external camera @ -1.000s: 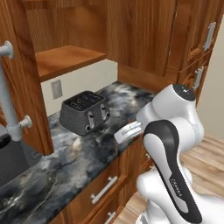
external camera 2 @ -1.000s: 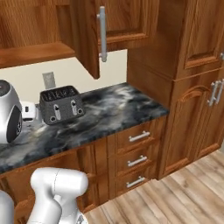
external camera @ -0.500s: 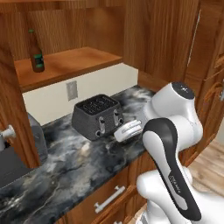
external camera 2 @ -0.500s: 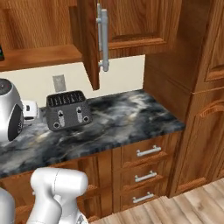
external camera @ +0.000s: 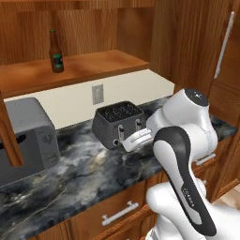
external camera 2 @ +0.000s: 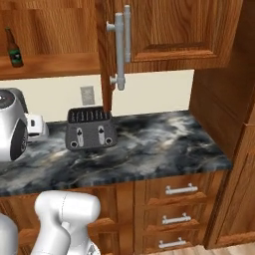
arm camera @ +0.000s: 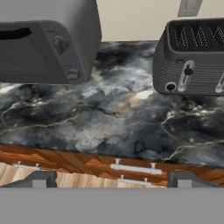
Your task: Get the candle and the beer from the cabinet and move them to the dining counter.
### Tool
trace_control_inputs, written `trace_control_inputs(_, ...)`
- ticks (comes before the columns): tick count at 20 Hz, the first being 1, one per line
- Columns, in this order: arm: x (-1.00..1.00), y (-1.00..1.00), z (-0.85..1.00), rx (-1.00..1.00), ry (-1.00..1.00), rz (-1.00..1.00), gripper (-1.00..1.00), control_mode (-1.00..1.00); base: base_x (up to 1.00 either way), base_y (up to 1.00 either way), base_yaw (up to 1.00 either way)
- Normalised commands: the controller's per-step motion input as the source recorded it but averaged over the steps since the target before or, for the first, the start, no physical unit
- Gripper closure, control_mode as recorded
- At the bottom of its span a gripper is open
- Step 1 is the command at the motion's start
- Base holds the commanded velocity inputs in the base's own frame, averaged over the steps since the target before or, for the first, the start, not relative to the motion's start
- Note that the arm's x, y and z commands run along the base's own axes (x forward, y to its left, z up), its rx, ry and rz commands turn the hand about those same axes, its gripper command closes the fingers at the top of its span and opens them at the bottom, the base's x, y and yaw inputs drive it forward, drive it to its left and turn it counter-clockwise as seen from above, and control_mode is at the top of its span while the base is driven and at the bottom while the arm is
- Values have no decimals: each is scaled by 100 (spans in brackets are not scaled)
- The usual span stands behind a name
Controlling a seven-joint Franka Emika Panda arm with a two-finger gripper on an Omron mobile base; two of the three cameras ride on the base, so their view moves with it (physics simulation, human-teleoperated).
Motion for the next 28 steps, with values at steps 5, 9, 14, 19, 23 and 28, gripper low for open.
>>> trace_control_inputs(5, 0, 0, 0, 0, 0, 0, -100, 100, 82, 61, 30)
trace_control_inputs(9, 0, 0, 0, 0, 0, 0, -100, 100, 57, 73, 15)
trace_control_inputs(14, 0, 0, 0, 0, 0, 0, -100, 100, 53, 86, 18)
trace_control_inputs(19, 0, 0, 0, 0, 0, 0, -100, 100, 21, 98, 20)
trace_control_inputs(23, 0, 0, 0, 0, 0, 0, -100, 100, -14, 78, 26)
trace_control_inputs(28, 0, 0, 0, 0, 0, 0, -100, 100, -46, 20, 18)
